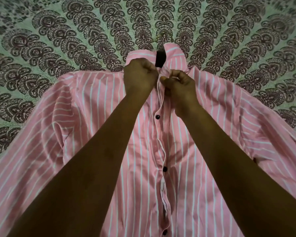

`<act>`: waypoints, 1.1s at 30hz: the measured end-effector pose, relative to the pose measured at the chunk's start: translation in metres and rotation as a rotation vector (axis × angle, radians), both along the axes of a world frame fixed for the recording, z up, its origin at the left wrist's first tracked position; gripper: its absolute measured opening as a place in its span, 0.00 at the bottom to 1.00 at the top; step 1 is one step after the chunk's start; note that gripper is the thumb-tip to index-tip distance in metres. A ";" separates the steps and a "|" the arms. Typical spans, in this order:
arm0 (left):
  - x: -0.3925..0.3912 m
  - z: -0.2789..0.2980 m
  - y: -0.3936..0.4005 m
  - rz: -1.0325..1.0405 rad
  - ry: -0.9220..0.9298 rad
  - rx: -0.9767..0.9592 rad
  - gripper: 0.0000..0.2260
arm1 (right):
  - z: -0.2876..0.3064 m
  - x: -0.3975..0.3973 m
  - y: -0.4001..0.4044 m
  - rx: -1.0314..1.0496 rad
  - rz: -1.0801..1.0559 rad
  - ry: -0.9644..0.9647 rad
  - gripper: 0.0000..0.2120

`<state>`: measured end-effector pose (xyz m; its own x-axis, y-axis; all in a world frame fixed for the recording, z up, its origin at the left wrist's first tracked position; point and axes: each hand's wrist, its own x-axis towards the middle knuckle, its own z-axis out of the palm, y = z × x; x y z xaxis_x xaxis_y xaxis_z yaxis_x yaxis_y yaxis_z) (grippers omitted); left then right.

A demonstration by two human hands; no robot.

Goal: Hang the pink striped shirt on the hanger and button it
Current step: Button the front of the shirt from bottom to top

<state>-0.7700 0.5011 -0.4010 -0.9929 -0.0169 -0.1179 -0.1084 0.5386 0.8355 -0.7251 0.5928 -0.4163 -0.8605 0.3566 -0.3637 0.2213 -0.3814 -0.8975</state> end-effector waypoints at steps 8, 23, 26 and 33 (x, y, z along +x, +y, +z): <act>0.001 -0.002 -0.007 0.050 -0.099 0.282 0.04 | 0.003 0.007 -0.007 0.006 0.016 -0.015 0.12; 0.009 -0.004 -0.010 -0.141 0.076 0.110 0.02 | 0.019 0.006 -0.001 -0.030 0.036 -0.186 0.11; 0.010 -0.007 -0.011 -0.125 0.063 0.135 0.02 | 0.018 0.007 0.003 0.017 0.059 -0.205 0.12; 0.013 -0.010 -0.009 -0.160 0.062 0.113 0.05 | 0.019 0.002 0.006 0.198 0.122 -0.187 0.08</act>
<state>-0.7568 0.4920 -0.4113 -0.9873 0.1512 -0.0488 0.0243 0.4474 0.8940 -0.7231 0.5991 -0.3972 -0.8262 0.3345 -0.4534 0.4231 -0.1629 -0.8913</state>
